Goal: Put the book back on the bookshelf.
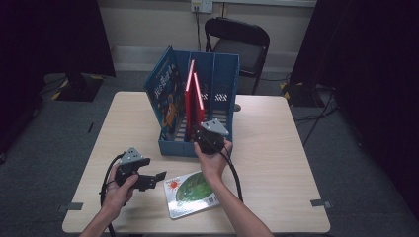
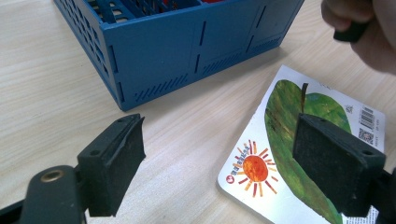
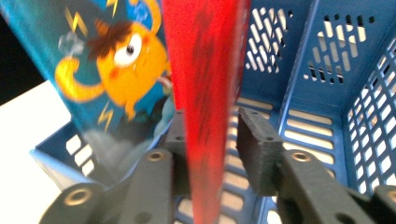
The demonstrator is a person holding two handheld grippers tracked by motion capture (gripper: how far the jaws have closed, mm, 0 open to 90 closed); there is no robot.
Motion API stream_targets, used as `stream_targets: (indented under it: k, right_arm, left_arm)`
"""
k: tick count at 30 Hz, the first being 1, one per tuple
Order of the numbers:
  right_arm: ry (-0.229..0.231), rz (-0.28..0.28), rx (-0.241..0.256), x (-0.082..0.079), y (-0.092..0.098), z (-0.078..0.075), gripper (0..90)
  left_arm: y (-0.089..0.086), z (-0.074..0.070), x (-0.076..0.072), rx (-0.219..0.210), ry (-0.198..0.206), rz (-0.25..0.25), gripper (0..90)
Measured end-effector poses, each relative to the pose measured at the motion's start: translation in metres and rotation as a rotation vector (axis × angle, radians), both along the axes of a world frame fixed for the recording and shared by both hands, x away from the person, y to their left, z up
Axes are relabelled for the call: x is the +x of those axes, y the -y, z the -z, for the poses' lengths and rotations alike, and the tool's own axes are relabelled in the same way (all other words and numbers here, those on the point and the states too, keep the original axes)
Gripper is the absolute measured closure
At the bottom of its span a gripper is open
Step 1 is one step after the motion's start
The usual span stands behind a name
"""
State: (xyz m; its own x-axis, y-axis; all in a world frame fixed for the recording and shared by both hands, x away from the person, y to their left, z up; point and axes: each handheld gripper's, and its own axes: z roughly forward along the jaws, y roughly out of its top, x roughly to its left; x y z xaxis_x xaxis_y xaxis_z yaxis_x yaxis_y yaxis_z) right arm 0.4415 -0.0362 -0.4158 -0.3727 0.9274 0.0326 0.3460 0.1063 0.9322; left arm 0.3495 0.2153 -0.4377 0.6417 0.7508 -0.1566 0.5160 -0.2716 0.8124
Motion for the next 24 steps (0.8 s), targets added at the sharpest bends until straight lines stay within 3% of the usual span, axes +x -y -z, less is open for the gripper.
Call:
stream_targets:
  k: [6, 8, 14, 24]
  right_arm:
    - [0.019, 0.019, -0.003, 0.010, -0.006, -0.015, 64.1]
    - [0.021, 0.034, 0.010, 0.012, -0.007, -0.016, 72.4]
    - [0.063, 0.114, -0.015, 0.010, -0.010, -0.014, 80.4]
    - [0.110, 0.122, 0.017, 0.010, -0.009, -0.014, 80.7]
  left_arm:
    - [0.000, 0.000, 0.000, 0.001, -0.002, -0.002, 16.9]
    - [-0.001, 0.000, 0.000, 0.000, -0.001, 0.000, 16.9]
    - [-0.001, 0.000, 0.000, 0.000, -0.004, -0.004, 17.0]
    - [-0.001, 0.001, 0.000, 0.001, -0.006, -0.004, 17.0]
